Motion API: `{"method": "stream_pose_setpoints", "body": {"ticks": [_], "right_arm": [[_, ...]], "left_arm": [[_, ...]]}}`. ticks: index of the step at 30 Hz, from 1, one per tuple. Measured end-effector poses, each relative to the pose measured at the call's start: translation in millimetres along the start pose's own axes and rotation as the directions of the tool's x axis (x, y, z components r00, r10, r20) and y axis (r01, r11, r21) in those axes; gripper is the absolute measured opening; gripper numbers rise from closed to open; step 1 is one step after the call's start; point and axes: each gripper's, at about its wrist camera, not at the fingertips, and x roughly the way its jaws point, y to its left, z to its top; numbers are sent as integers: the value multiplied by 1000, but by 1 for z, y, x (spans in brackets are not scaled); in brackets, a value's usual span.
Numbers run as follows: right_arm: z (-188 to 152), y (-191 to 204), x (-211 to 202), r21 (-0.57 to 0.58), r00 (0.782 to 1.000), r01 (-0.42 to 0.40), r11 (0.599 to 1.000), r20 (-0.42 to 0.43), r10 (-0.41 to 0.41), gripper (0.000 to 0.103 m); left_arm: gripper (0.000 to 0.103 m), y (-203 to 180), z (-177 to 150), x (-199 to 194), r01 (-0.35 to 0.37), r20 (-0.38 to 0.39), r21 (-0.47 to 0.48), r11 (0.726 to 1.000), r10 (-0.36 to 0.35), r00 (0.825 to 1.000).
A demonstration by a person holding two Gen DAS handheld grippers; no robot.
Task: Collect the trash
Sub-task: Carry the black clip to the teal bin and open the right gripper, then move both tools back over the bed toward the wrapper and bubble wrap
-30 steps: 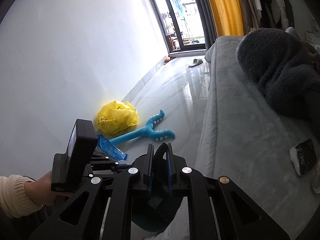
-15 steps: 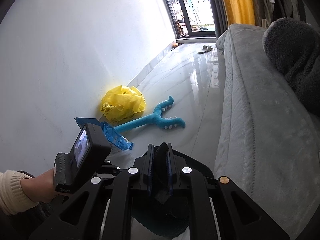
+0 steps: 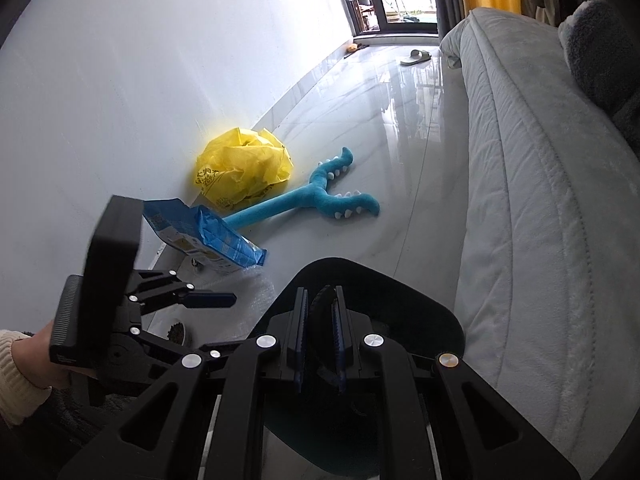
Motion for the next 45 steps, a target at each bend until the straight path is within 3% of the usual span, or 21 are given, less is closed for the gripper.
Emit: {"method": "stream_pose_setpoints", "body": {"ticks": [5,12,26,28,30,31,35,41,45], "right_arm": [[-5,3,19,8,999,10,1000,-46,-9,12],[-11,6,45,10,993,26,1000,-117,-24,12],[-27,5,81,-1,962,67,998,-266,-65,13],[-29,5,84,-2,955,71,997,-290,-68,17],[-32,7,88,-21,944,80,997,-319,-83,36],[-34,9,89,-36,941,84,996,-327,-91,37],[-36,12,85,-48,937,88,995,-336,-99,37],[-30,12,69,-38,949,87,996,-300,-94,37],[-27,13,55,-38,958,79,996,-274,-87,42]], "left_arm": [[69,5,5,-21,17,86,-2,1000,-17,996],[70,13,10,-51,39,210,4,999,-39,977],[71,16,23,-105,84,408,-18,996,-70,910],[72,12,24,-111,79,425,-10,997,-67,903],[72,8,25,-116,76,438,-2,997,-68,897],[73,5,27,-118,77,444,3,997,-70,893],[74,-10,30,-130,60,480,34,998,-70,875],[75,-29,32,-147,32,527,77,996,-68,847],[77,-41,36,-159,41,553,84,996,-81,829]]}}
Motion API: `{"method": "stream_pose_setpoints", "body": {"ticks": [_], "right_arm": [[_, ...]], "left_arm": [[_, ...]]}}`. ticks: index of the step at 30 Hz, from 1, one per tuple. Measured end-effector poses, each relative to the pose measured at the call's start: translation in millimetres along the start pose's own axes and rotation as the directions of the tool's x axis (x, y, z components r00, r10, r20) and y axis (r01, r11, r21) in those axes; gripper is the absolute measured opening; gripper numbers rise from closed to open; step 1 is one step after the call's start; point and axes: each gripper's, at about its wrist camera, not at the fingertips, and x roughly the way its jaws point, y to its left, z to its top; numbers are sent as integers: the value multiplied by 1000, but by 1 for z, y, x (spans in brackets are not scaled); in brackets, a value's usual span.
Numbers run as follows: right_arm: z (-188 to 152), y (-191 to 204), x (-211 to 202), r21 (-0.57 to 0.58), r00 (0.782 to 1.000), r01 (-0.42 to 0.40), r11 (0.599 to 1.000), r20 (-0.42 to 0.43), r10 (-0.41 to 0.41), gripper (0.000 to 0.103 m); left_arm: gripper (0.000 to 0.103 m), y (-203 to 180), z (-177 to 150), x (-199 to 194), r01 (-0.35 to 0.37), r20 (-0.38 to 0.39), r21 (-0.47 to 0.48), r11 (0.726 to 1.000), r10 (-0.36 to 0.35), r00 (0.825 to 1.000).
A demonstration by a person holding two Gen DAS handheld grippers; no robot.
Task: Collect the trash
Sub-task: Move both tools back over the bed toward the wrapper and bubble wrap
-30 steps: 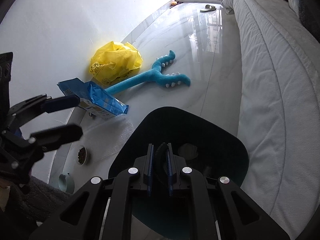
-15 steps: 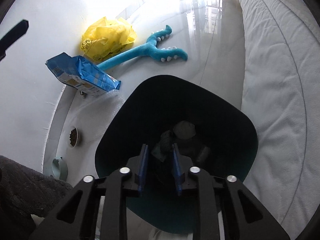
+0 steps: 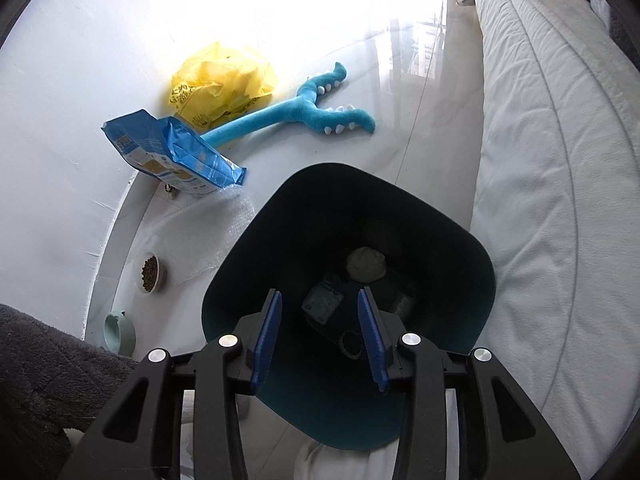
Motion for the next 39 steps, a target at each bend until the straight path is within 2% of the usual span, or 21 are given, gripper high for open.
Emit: {"method": "stream_pose_setpoints", "body": {"ticks": [4,9,15,20,28,32,39], "right_arm": [[-2,-4,-20,0,999,-2,1000,50,2,45],[-8,-14,-52,-3,988,-19,1000,155,19,55],[-19,-32,-89,15,964,-11,1000,267,7,63],[-31,-56,-119,48,939,17,999,343,-33,68],[-63,-104,-158,108,906,87,990,405,-123,74],[-78,-124,-177,145,889,103,984,431,-156,81],[-103,-163,-203,203,867,118,972,456,-200,82]], "left_arm": [[81,-13,13,-9,12,39,-11,1000,-11,999],[87,-28,26,-18,20,80,-22,1000,-19,997],[92,-51,37,-9,-3,82,-33,999,5,997],[94,-70,45,-1,-4,97,-32,999,7,995],[95,-105,50,26,21,75,-30,999,-19,997],[95,-125,50,41,47,62,-24,999,-45,997],[95,-158,49,66,84,37,10,996,-84,996]]}}
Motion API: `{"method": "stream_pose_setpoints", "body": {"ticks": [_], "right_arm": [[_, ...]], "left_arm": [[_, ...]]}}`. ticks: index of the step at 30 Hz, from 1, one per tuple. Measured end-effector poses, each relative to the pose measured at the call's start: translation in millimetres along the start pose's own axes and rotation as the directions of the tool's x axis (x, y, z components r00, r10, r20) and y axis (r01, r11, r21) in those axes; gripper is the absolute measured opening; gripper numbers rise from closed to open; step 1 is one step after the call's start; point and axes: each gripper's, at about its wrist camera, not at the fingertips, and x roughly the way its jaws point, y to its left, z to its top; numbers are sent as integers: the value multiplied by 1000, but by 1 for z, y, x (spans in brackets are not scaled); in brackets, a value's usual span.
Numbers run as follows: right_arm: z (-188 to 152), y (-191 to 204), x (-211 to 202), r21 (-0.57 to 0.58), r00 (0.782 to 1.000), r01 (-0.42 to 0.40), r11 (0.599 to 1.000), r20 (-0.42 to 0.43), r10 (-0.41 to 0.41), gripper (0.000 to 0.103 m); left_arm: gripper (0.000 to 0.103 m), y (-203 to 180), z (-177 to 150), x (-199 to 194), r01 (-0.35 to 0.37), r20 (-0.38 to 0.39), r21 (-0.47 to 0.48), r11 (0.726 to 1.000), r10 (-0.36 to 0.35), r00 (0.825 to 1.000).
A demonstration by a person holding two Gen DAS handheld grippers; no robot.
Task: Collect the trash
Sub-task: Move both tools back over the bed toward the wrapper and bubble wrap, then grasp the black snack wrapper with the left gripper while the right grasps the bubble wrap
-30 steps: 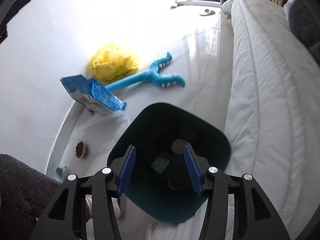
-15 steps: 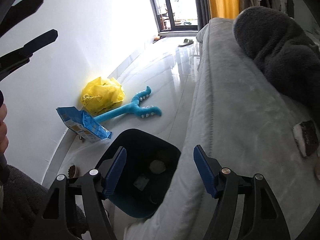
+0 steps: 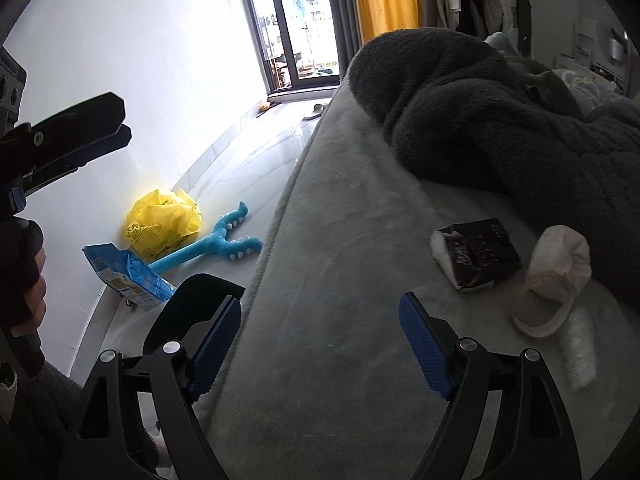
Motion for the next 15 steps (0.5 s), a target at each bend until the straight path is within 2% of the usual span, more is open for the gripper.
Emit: {"method": "stream_pose_setpoints", "body": {"ticks": [4,15], "right_arm": [[-2,-24,-12,14,999,28,1000,19,-28,82],[-16,-101,-40,94,993,101,990,45,-105,82]], "left_arm": [[95,-16,0,18,9,-20,33,999,-8,1000],[95,-43,-2,63,52,-89,50,997,-47,995]]}}
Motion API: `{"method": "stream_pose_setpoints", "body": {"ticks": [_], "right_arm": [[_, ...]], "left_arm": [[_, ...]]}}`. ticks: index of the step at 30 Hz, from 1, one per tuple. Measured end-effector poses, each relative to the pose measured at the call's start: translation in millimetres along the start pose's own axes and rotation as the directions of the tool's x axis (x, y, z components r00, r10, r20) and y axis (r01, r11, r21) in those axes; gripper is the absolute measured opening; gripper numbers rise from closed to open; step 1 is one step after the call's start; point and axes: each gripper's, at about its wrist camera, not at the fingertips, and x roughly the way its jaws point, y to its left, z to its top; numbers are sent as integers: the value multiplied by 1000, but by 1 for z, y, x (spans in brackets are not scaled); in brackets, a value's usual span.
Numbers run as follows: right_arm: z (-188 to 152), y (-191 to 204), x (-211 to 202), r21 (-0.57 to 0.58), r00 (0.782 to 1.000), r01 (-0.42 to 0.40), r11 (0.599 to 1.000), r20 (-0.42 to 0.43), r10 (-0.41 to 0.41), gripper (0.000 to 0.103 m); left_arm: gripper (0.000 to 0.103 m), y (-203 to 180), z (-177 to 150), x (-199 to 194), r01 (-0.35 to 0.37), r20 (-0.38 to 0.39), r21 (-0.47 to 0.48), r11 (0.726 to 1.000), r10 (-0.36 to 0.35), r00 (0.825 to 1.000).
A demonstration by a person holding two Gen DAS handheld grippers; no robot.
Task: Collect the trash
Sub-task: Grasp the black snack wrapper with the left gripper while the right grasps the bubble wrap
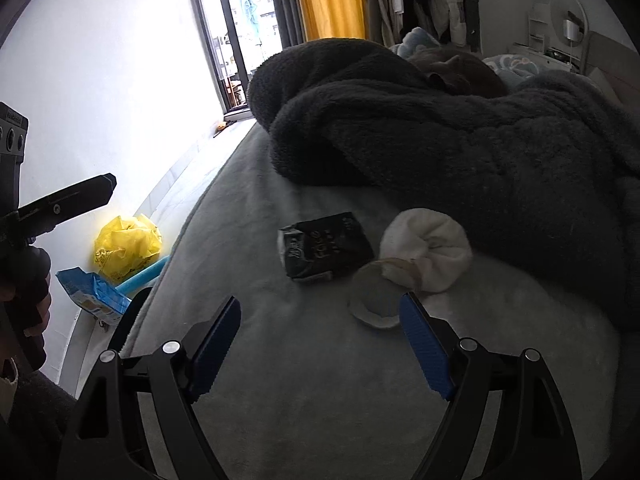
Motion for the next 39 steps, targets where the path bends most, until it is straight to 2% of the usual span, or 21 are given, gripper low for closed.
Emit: {"method": "stream_pose_setpoints", "body": {"ticks": [6,10,12,19,20,21,23,32,39], "right_arm": [[-7,-32,-1,15,1000,18,1000,-9,-18,82],[-12,-49,4,19,999,10,1000,-36,-9,82],[-15,-54,6,13,999,2,1000,-51,-1,74],[-24,-70,15,11,995,2,1000,-101,0,57],[-26,-71,15,12,994,-3,1000,-108,4,50],[-26,-72,15,11,994,-3,1000,-111,4,43],[-28,-74,15,5,994,0,1000,-114,0,36],[-32,-87,-4,46,997,-25,999,-77,29,35],[-35,-94,-17,60,997,-38,997,-60,42,35]], "left_arm": [[95,-17,3,29,24,-34,41,999,-23,999],[95,-28,2,53,77,-83,107,991,-69,994],[95,-33,-1,63,85,-102,138,987,-72,992],[95,-49,-7,90,165,-149,171,971,-141,979],[95,-52,-7,94,171,-152,177,969,-145,978],[95,-55,-8,97,171,-155,187,967,-143,978],[95,-61,-11,105,161,-165,213,964,-127,978],[95,-74,-17,137,121,-192,246,962,-75,979],[95,-86,-23,158,94,-222,309,946,-25,975]]}}
